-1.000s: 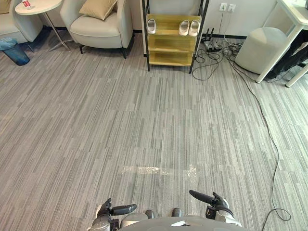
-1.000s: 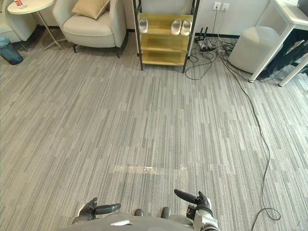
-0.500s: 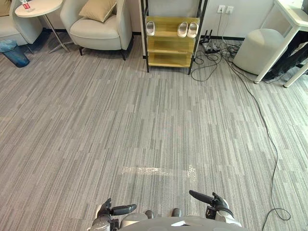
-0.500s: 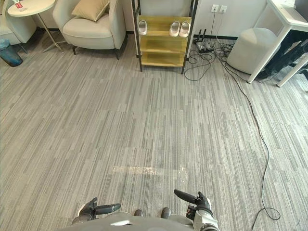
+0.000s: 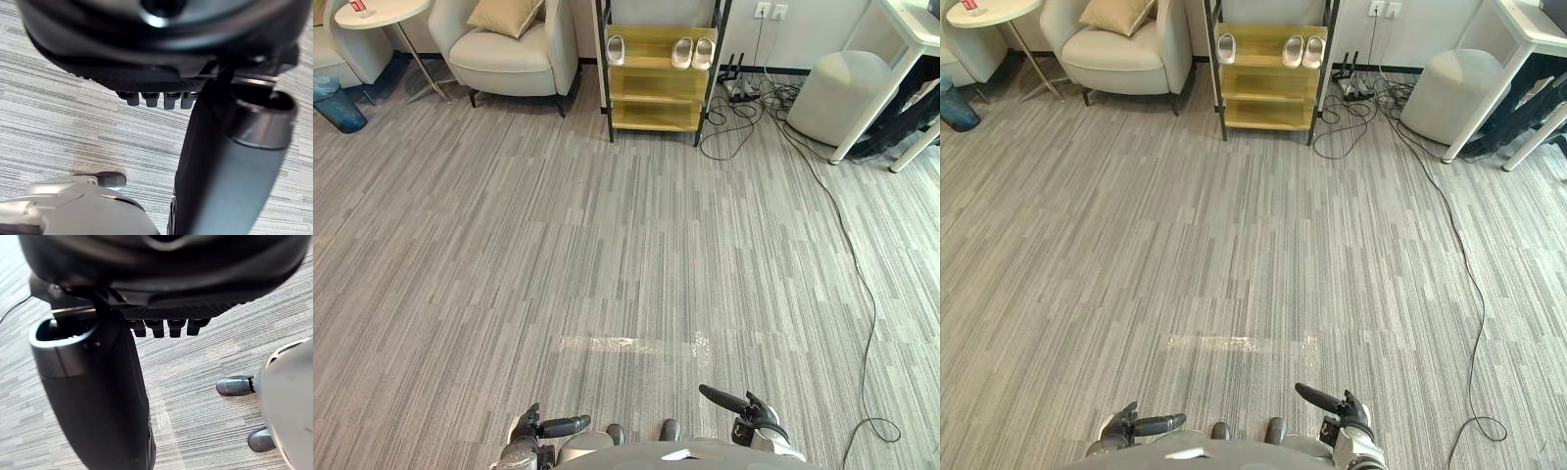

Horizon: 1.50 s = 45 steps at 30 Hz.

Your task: Organize the slippers on the shoe rack

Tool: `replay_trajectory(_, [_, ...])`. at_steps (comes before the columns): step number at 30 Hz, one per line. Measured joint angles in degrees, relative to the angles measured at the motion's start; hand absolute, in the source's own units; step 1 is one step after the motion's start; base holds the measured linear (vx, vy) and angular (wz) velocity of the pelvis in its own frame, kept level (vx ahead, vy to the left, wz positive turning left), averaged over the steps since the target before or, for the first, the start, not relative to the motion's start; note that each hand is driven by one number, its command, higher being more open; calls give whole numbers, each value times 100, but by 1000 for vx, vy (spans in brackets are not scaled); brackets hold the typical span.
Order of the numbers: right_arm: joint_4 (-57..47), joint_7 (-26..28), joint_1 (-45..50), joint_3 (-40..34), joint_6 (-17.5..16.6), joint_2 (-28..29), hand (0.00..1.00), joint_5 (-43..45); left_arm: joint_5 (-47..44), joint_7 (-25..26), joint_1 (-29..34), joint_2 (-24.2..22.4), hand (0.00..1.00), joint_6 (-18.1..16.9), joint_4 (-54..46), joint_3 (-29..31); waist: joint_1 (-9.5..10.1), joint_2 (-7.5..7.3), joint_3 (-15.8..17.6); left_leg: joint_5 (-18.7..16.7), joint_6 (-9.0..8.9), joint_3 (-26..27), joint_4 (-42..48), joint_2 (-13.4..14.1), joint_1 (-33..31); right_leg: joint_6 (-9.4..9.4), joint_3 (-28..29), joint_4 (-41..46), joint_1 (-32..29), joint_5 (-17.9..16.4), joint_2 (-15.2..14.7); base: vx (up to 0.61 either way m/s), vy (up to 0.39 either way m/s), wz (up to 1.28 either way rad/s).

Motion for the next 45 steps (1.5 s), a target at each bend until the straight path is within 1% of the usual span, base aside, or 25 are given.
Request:
replay_trajectory(4, [-25,0,2,11,-7,7,100,6,-21,6,-42,11,100,2,-3,51,15,-17,24,-720,-77,100,1302,207,-624,-196,-25,37,-59,-135,87,-1,-51,-7])
replay_trajectory(6, [-42,-29,31,200,-34,-20,100,7,-140,-4,-90,23,100,-53,-144,173,47,-18,80,-1029,-254,563,3221,612,-1390,-418,-56,126,29,-352,149,47,-36,2])
replay_trajectory(9, [-78,-56,99,295,-36,-160,100,8,-291,-3,-161,-140,100,-165,-311,359,203,193,206,-1034,-68,689,5198,1117,-2201,-506,111,329,272,-577,237,163,-31,-17])
replay_trajectory(12, [-75,-124,80,357,-33,-262,100,8,-401,-23,-236,-184,100,-188,-425,449,258,208,244,-1211,-43,680,5156,1054,-2851,-484,230,358,456,-753,-31,263,31,-22])
replay_trajectory(14, [-71,-154,-7,373,-31,-263,100,8,-432,-24,-288,-172,100,-195,-515,447,316,134,274,-1135,-110,694,4287,846,-3145,-346,291,355,487,-851,-289,368,127,-31])
replay_trajectory(16, [-73,-171,-134,375,-32,-254,100,7,-440,-3,-338,-144,100,-191,-517,450,331,65,348,-715,-139,688,3071,573,-3240,-232,321,321,571,-936,-536,476,217,-25])
replay_trajectory(18, [-72,-214,-206,390,-34,-276,100,4,-438,20,-353,-190,100,-186,-498,442,394,129,369,376,-226,600,1437,403,-3121,-131,366,328,694,-1018,-638,439,229,-32])
replay_trajectory(19, [-69,-227,-223,407,-32,-244,100,4,-441,21,-364,-179,100,-174,-445,449,482,97,383,898,-42,604,1424,350,-3024,-87,401,347,763,-1053,-696,592,302,-35])
replay_trajectory(20, [-118,-201,-280,521,-41,-104,100,1,-447,16,-419,-126,100,-192,-467,464,488,-54,435,628,374,531,1817,255,-3092,-47,346,731,718,-1078,-796,492,245,-18])
replay_trajectory(21, [-135,-196,-279,519,-47,-47,100,-2,-445,16,-452,-78,100,-186,-463,465,485,-95,451,493,448,524,1966,239,-3087,13,348,1032,638,-1111,-846,664,321,4])
replay_trajectory(23, [-116,-167,-232,549,-39,107,100,-4,-437,15,-451,-31,100,-151,-372,449,477,-225,433,-54,571,555,2374,211,-2721,645,426,2891,179,-1100,-1084,480,227,-2])
replay_trajectory(24, [-120,-137,-215,660,-42,130,100,-7,-433,20,-427,2,100,-116,-322,442,470,-249,424,-244,615,566,2409,197,-2440,1124,469,3803,-69,-947,-1142,512,182,-11])
replay_trajectory(25, [-144,-88,-221,762,-45,141,100,-11,-383,24,-412,16,100,-98,-284,430,435,-263,416,-460,620,548,2324,165,-2009,1342,425,5178,-553,-870,-1197,609,206,-6])
replay_trajectory(26, [-173,-84,-219,805,-50,139,100,-12,-334,28,-400,35,100,-98,-286,414,416,-269,412,-521,623,539,2233,135,-1797,1303,307,5720,-800,-892,-1246,488,136,3])
replay_trajectory(28, [-312,-85,-248,847,-86,109,100,-58,-305,29,-365,55,100,-97,-282,356,325,-301,393,-591,625,489,1844,31,-1243,791,-196,6357,-1354,-1155,-1475,377,59,12])
replay_trajectory(31, [-317,-87,-382,845,-121,2,100,-115,-308,42,-423,6,100,-97,-283,257,228,-130,497,-593,633,239,1388,131,-472,176,-859,5124,-1751,-1541,-1360,501,-9,35])
replay_trajectory(32, [-336,-85,-447,848,-123,-34,100,-125,-307,49,-473,-57,100,-113,-291,256,201,-85,524,-599,619,141,1297,259,-279,126,-891,4109,-1932,-1532,-1175,413,-106,50])
replay_trajectory(34, [-375,-83,-457,853,-128,-37,100,-125,-307,51,-476,-72,100,-122,-300,243,184,-36,547,-643,508,30,1210,337,-92,190,-764,2868,-2084,-1123,-980,390,-131,48])
replay_trajectory(36, [-285,-85,-353,901,-74,11,100,-133,-308,27,-413,40,100,-118,-287,251,175,-312,461,-985,80,-177,1143,239,256,129,-277,1690,-2194,407,-908,513,-257,68])
replay_trajectory(37, [-243,-56,-298,955,-42,-3,100,-131,-297,33,-424,79,100,-112,-256,260,129,-370,447,-1105,20,-304,1155,196,368,-192,-126,1851,-2202,668,-903,444,-275,47])
replay_trajectory(38, [-195,-36,-383,996,-14,-136,100,-213,-273,76,-415,-60,100,-126,-223,284,176,-91,377,-1192,-19,-392,1252,476,361,-233,-236,2206,-2287,469,-700,348,-225,32])
replay_trajectory(40, [-189,-33,-373,933,-60,-197,100,-227,-265,94,-401,-177,100,-124,-228,428,166,96,321,-1341,-189,-580,2573,844,-208,-275,-451,2008,-2053,54,-472,467,-269,28])
replay_trajectory(42, [-242,-32,-312,853,-39,-166,100,-222,-253,55,-416,-320,100,-115,-272,704,177,298,394,-985,-186,-637,4628,1314,-1033,-385,-670,1716,-1538,-96,-150,431,-261,33])
replay_trajectory(43, [-265,-55,-299,854,-38,-174,100,-220,-264,39,-406,-342,100,-115,-318,756,226,344,459,-941,-183,-546,5627,1643,-1447,-442,-719,1618,-1202,-240,6,416,-218,24])
replay_trajectory(45, [-310,-97,-231,850,-43,-91,100,-218,-262,8,-399,-280,100,-127,-474,739,334,274,554,-972,-145,-266,6197,1759,-1969,-482,-767,1448,-741,-423,52,324,-132,22])
